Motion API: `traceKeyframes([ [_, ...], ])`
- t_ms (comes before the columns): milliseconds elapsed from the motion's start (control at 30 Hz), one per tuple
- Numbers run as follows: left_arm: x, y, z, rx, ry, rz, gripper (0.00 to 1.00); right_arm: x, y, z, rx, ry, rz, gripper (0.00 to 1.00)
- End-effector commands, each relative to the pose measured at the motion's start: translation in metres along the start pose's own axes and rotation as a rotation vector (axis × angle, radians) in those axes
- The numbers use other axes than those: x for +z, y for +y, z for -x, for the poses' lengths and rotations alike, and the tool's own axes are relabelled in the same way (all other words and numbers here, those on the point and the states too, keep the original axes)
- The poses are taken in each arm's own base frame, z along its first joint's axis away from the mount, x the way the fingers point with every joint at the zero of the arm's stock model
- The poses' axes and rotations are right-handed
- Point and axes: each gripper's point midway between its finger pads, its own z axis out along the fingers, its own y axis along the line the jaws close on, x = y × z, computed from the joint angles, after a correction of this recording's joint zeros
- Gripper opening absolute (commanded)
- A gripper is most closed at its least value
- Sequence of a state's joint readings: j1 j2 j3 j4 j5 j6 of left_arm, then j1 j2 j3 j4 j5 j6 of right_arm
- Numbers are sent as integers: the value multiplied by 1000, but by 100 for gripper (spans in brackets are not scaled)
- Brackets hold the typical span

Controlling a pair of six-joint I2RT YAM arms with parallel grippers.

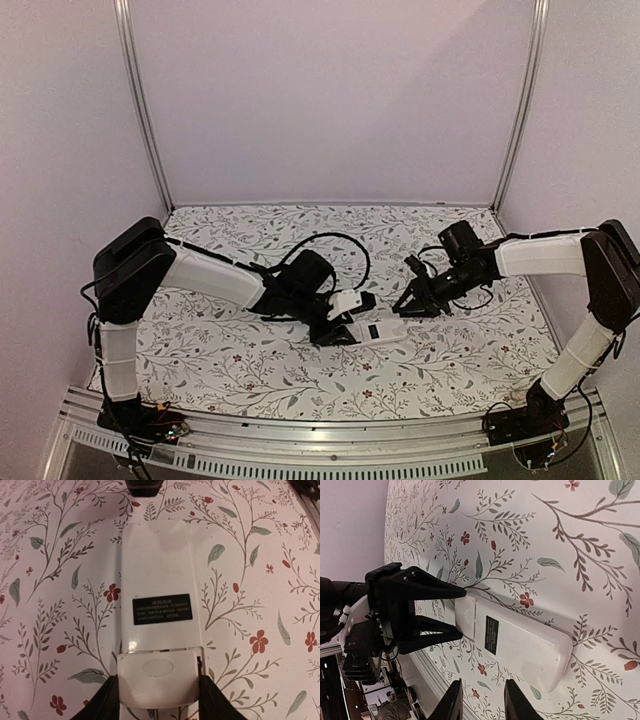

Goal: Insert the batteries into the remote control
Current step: Hold the remote control without the battery cover at the center of the board.

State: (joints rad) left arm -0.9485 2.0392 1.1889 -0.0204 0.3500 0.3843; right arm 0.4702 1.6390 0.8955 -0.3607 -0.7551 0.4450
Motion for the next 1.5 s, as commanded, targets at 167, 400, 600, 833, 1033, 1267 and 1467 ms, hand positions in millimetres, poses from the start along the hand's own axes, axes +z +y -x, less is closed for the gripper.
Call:
traceKeyframes([
  [167, 9, -14, -18, -1, 69, -58, 41, 2, 31, 12, -48, -30, 68, 39],
  [400, 6, -16, -16, 8, 62, -58, 42, 21, 45, 13, -62, -10, 132, 21],
  [600, 0, -13, -7, 11, 42, -36, 43, 45, 43, 3, -40, 40, 136, 14],
  [833, -7, -9, 3, 14, 18, -11, 43, 52, 29, -4, -12, 54, 102, 10],
  [1033, -11, -9, 8, 18, 8, -2, 43, 66, 5, -10, 26, 77, 51, 6],
  [1267, -11, -12, 10, 18, 3, -14, 43, 74, -7, -14, 44, 93, 34, 5],
  [1467, -6, -12, 7, 14, 18, -14, 45, 76, -10, -16, 54, 99, 29, 4],
])
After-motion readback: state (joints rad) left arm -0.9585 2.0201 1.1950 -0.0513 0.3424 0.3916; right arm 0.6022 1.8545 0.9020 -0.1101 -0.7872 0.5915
